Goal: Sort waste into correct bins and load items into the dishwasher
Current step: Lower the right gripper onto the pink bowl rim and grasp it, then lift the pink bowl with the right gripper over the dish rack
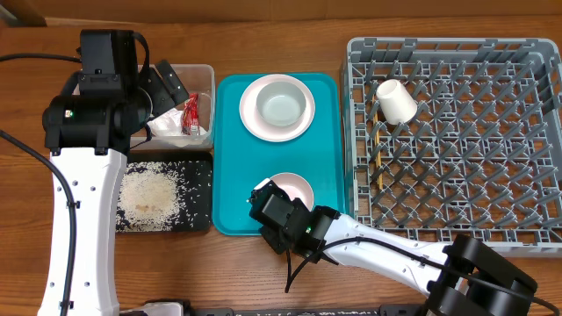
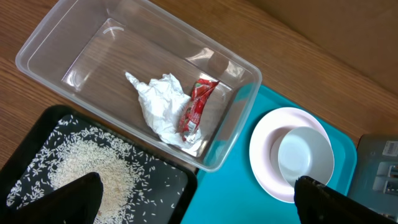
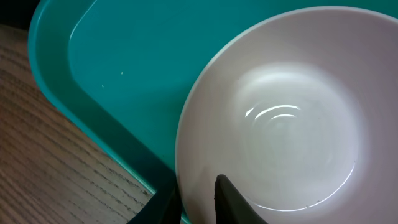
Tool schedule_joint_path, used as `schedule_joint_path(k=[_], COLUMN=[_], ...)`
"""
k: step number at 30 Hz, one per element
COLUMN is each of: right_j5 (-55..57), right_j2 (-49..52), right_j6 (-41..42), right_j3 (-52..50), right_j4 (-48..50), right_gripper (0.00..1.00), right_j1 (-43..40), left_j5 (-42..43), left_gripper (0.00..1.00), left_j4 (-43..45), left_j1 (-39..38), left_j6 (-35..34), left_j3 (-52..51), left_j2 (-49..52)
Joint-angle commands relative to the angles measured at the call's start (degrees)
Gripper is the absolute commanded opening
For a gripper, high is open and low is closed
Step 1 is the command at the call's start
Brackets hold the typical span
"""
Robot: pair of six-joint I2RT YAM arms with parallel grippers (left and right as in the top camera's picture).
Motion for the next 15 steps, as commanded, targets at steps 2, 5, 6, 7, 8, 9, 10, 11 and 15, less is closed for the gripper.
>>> schedule_joint_path(k=[2, 5, 6, 7, 8, 9, 10, 11, 15], right_j5=[-0.24, -0.24, -0.24, -0.24, -0.22, -0.22, -0.22, -0.26, -3.19], right_j2=[0.50, 0.50, 0.50, 0.48, 0.48, 0.42, 0.35, -0.04, -2.54], right_j6=[-0.35, -0.37, -0.35, -0.37, -0.37, -0.37, -0.37, -0.31, 0.31], right_j3=[0.42, 0.42, 0.42, 0.42, 0.48, 0.57, 0.90, 2.08, 9.81], right_j4=[-0.26, -0.26, -0.26, -0.24, -0.24, -0.24, -0.28, -1.49, -9.51], right_gripper=[0.20, 0.09, 0.06, 0.04, 0.04, 0.04, 0.04, 0.04, 0.04], right_j1=[-0.07, -0.07, -0.07, -0.07, -0.07, -0.09, -0.17, -0.42, -1.66], left_j5=[-0.35, -0.35, -0.35, -0.35, -0.35, -0.35, -0.35, -0.35, -0.35], left_gripper=[1.00, 1.00, 1.00, 1.00, 1.00, 1.00, 1.00, 1.00, 1.00], left_j4=[0.00, -0.02, -0.02, -0.02, -0.02, 0.00, 0.00, -0.02, 0.00], left_j1=[0.11, 0.11, 0.11, 0.11, 0.11, 0.11, 0.11, 0.11, 0.11], left_j6=[-0.37, -0.35, -0.37, -0.37, -0.37, -0.37, -0.37, -0.37, -0.37], left_j3=[0.83, 0.83, 0.83, 0.83, 0.83, 0.83, 0.83, 0.83, 0.83], left_j2=[0.28, 0.28, 0.28, 0.28, 0.28, 0.28, 0.28, 0.28, 0.28])
